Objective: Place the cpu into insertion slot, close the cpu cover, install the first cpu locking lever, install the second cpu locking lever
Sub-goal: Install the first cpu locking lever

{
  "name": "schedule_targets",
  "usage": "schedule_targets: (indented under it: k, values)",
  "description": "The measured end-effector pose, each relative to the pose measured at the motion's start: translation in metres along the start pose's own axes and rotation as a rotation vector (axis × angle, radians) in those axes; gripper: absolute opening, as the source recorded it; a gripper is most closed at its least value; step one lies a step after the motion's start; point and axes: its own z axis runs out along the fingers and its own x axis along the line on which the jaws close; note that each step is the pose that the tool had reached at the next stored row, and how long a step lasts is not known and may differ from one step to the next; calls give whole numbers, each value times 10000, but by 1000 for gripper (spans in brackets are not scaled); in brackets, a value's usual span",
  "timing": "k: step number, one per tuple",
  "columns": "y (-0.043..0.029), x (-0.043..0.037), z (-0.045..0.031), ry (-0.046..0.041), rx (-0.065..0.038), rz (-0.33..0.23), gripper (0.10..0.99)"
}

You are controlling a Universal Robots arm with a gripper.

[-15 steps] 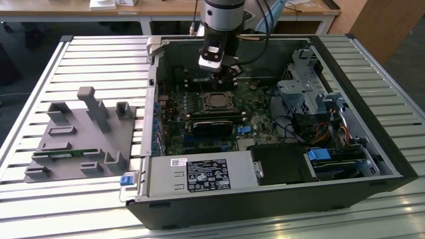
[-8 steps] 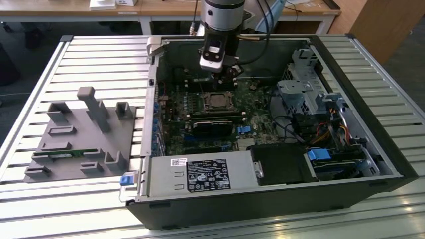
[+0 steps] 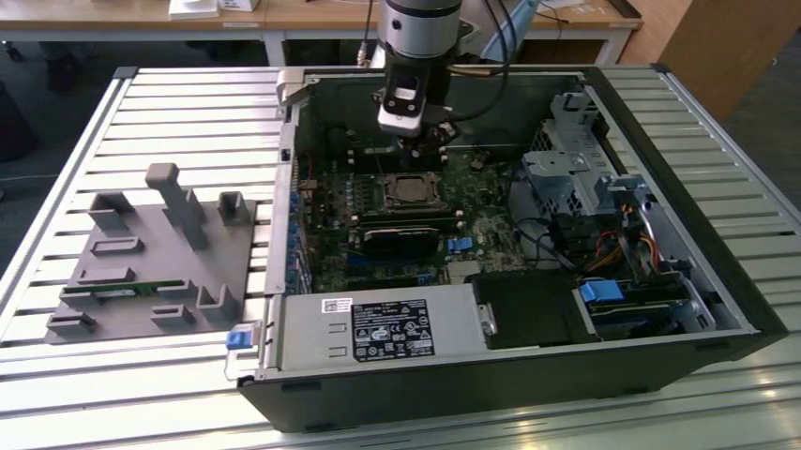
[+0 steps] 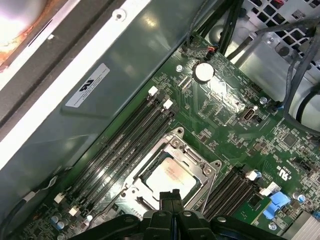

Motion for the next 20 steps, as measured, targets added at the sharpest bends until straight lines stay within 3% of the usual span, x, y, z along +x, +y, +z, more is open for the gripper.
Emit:
schedule_targets:
  k: [20]
  values:
    - [0, 0, 0, 14, 0, -537, 106]
